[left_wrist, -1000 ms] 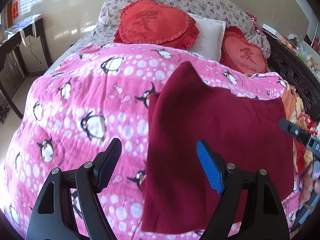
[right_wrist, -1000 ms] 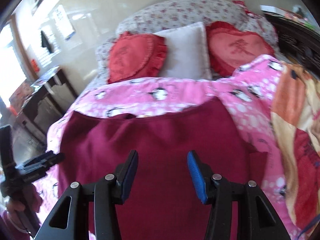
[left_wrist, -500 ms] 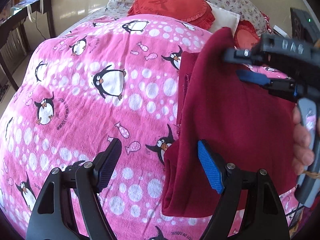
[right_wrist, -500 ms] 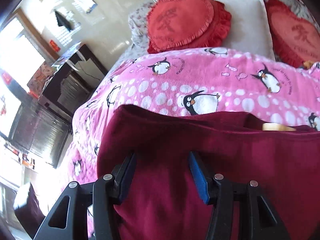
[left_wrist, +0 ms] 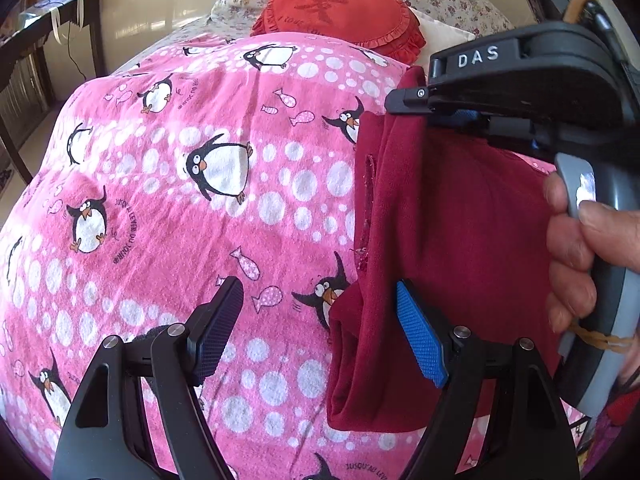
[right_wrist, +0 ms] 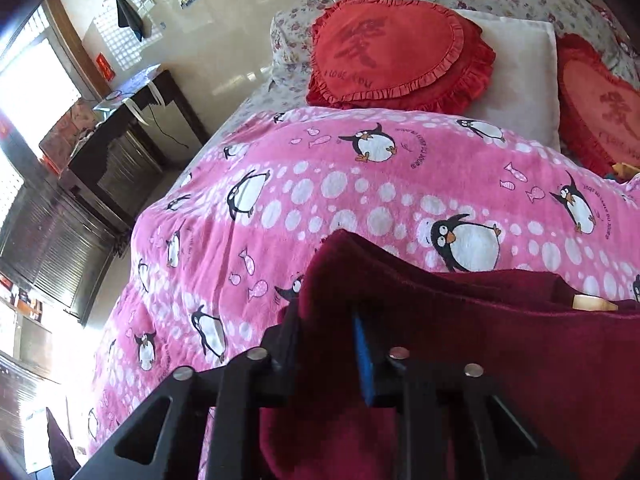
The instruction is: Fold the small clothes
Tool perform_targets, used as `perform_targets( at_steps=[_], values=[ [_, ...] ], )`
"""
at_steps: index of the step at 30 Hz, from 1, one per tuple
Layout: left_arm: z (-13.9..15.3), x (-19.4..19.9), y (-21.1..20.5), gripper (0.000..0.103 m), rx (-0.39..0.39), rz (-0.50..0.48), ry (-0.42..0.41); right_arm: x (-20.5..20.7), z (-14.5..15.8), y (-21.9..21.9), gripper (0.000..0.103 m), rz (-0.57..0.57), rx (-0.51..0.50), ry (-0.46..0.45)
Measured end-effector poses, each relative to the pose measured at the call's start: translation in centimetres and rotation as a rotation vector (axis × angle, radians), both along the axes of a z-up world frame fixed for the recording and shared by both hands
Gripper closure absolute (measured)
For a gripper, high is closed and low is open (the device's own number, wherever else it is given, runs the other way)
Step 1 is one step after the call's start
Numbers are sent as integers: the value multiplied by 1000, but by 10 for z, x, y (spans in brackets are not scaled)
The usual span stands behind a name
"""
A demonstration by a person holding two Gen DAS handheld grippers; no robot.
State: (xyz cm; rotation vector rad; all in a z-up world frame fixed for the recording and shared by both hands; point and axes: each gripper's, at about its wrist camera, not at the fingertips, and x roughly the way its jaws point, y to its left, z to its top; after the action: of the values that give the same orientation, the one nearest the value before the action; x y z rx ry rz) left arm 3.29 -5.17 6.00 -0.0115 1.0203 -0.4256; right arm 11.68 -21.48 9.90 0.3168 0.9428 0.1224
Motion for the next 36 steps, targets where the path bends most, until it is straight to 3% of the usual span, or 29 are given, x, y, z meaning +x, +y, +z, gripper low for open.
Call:
perform_targets(
  at_steps=[7, 9, 10, 12, 13, 18, 23, 27, 29, 32, 36],
  values=[
    [-5, 5, 0, 24, 11, 12, 10, 19, -21, 12, 93, 26, -14, 22],
    [-6, 6, -1, 24, 12, 10, 15, 14, -18, 7, 88, 30, 13, 7],
    [-7, 5, -1, 24, 12, 9, 15, 9, -14, 3, 85, 36, 42, -2],
    [-8, 5, -2, 24, 15, 7, 18, -4, -2, -4, 63, 54, 94, -25],
    [-8, 5, -3, 24, 14, 6, 17, -14, 5, -7, 60, 56, 95, -45],
    [-6, 3, -2, 24, 4, 7, 17, -60, 24, -35, 59, -25, -46, -130],
    [11, 1, 3, 24, -11, 29, -29, -78, 11, -82, 59, -155, -117, -102],
    [21, 2, -1, 24, -14, 35, -47, -69, -22, -105, 64, -193, -139, -26],
    [24, 4, -5, 24, -14, 34, -48, -67, -30, -107, 64, -199, -146, -47],
    [30, 5, -14, 24, -8, 22, -71, -64, -27, -103, 64, -186, -176, -68],
    [38, 9, -31, 24, -1, -10, -104, -85, -9, -121, 63, -209, -90, -108]
  ],
)
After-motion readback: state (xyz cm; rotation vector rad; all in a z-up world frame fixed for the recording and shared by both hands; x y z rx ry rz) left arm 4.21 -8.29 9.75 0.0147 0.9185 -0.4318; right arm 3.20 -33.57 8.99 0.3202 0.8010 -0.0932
